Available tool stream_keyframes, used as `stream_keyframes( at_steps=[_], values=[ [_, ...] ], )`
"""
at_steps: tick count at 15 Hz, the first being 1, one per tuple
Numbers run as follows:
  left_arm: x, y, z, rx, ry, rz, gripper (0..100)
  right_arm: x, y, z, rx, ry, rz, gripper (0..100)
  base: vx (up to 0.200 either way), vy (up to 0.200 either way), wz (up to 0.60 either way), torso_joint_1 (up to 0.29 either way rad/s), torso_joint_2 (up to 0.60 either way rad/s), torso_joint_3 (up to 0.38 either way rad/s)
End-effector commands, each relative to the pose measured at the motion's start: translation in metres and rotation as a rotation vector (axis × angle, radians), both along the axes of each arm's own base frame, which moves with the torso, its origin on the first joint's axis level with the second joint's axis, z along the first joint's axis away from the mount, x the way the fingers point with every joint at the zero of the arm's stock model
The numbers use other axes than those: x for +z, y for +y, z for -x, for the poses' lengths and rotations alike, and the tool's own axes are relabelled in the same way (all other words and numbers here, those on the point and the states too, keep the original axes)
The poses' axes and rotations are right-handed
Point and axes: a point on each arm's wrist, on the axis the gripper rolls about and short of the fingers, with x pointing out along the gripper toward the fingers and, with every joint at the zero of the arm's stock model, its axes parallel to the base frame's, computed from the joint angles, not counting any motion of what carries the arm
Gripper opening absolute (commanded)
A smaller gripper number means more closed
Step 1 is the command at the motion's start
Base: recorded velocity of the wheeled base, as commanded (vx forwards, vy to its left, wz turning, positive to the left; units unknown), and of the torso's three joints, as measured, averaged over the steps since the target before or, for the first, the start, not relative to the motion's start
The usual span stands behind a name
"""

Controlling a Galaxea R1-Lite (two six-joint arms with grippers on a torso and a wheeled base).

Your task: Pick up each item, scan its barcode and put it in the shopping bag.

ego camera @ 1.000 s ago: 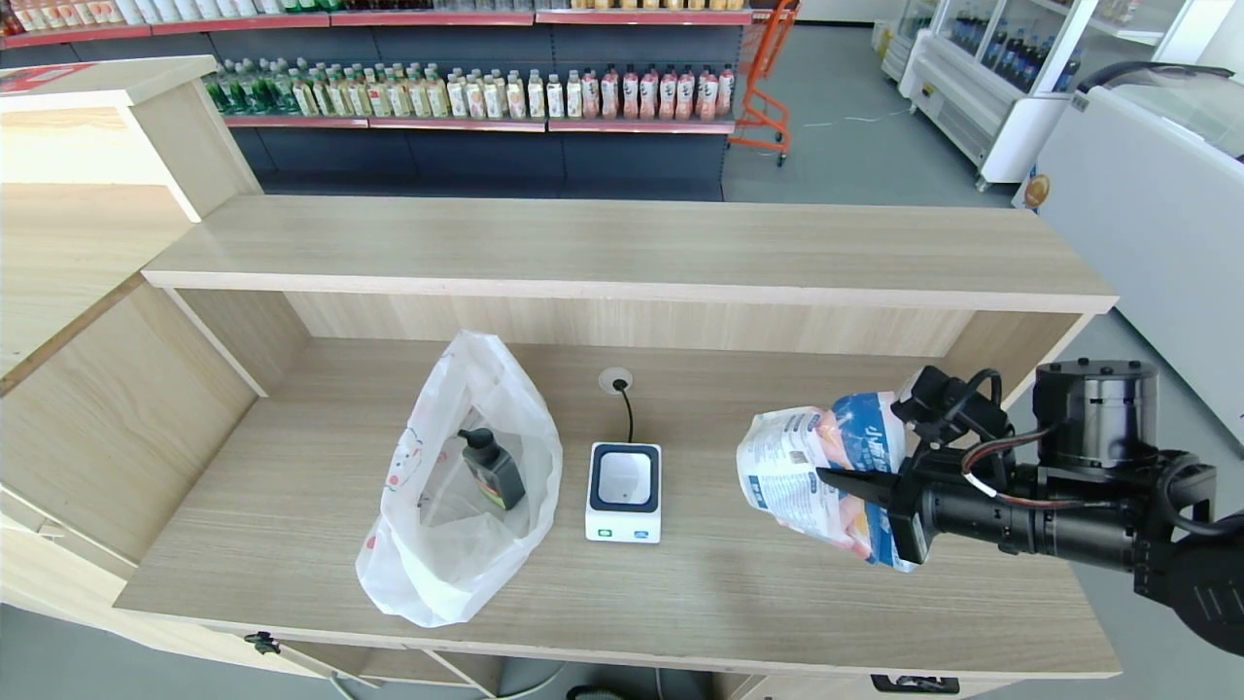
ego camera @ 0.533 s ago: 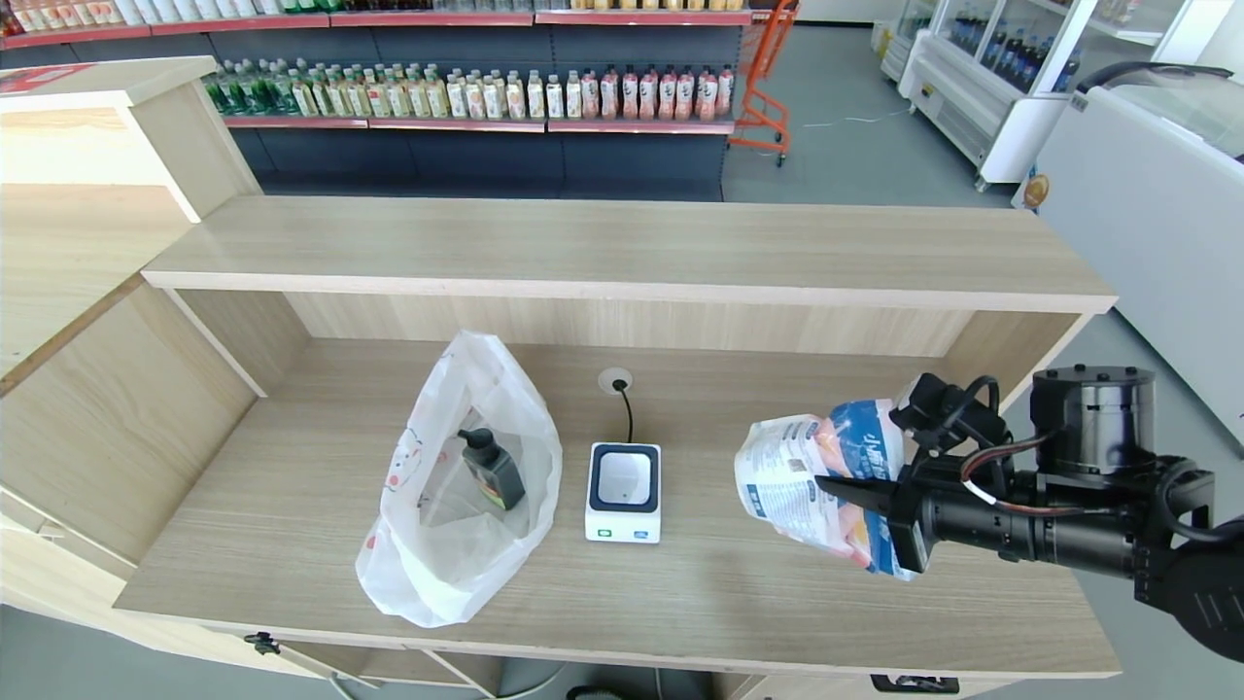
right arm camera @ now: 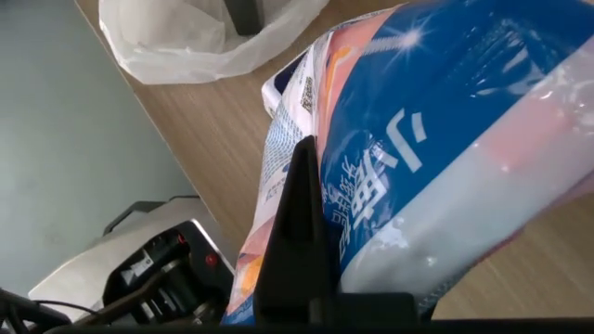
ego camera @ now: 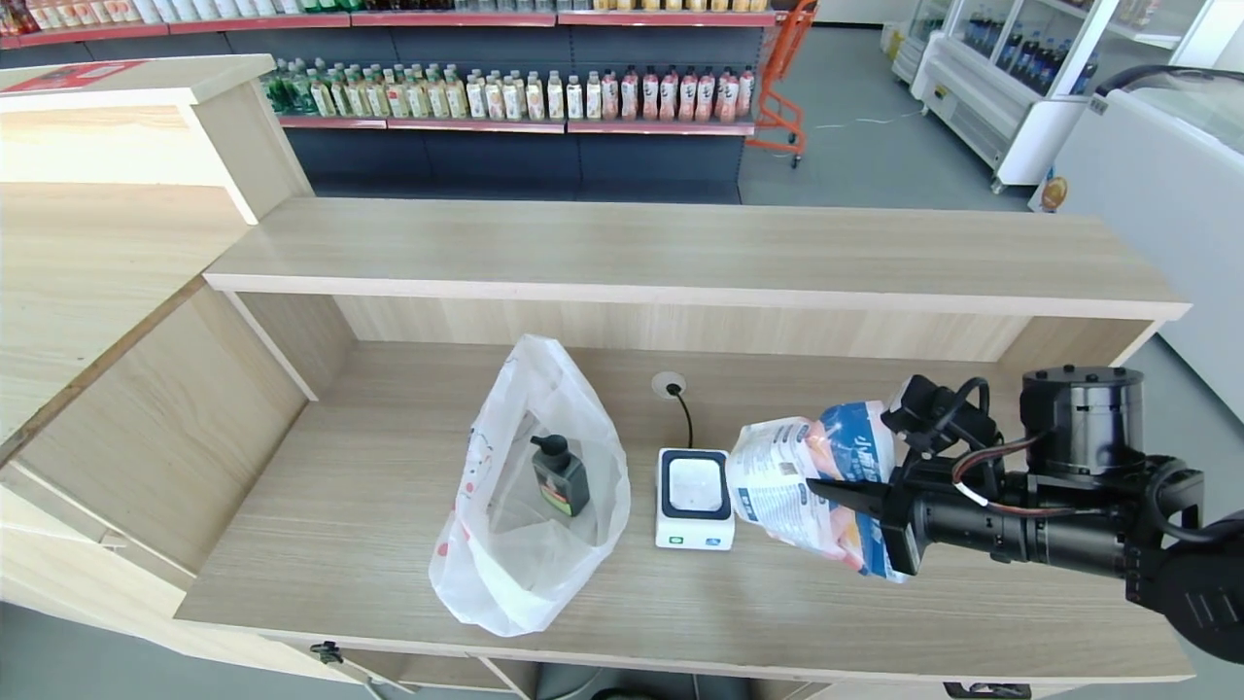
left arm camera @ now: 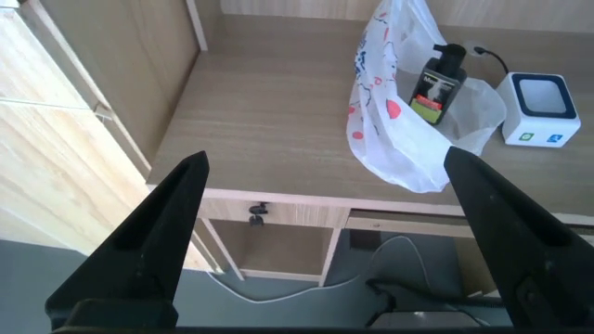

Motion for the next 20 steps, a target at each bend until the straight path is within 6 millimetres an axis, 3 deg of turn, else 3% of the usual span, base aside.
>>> stream_keyframes(
  at_steps=[1, 5, 8, 14, 20],
  values=[
    [0.000, 0.000, 0.000, 0.001, -0.001, 0.000, 100, -0.007, 0.003, -0.010, 0.000, 0.011, 0.014, 0, 0.000, 0.000, 0.00, 0.000, 0.00, 0.000],
    [0.000, 0.000, 0.000, 0.001, -0.001, 0.002, 100, -0.016, 0.008, -0.034, 0.025, -0.018, 0.048, 0, 0.000, 0.000, 0.00, 0.000, 0.00, 0.000],
    [0.000, 0.000, 0.000, 0.001, -0.001, 0.002, 100, -0.021, 0.015, -0.065, 0.102, -0.079, 0.057, 0, 0.000, 0.000, 0.00, 0.000, 0.00, 0.000],
    [0.000, 0.000, 0.000, -0.001, -0.001, 0.000, 100, -0.039, -0.010, -0.120, 0.337, -0.296, 0.075, 0, 0.000, 0.000, 0.00, 0.000, 0.00, 0.000],
    [0.000, 0.000, 0.000, 0.001, -0.001, 0.000, 100, -0.045, -0.006, -0.130, 0.395, -0.368, 0.106, 0, 0.000, 0.000, 0.00, 0.000, 0.00, 0.000]
  ],
)
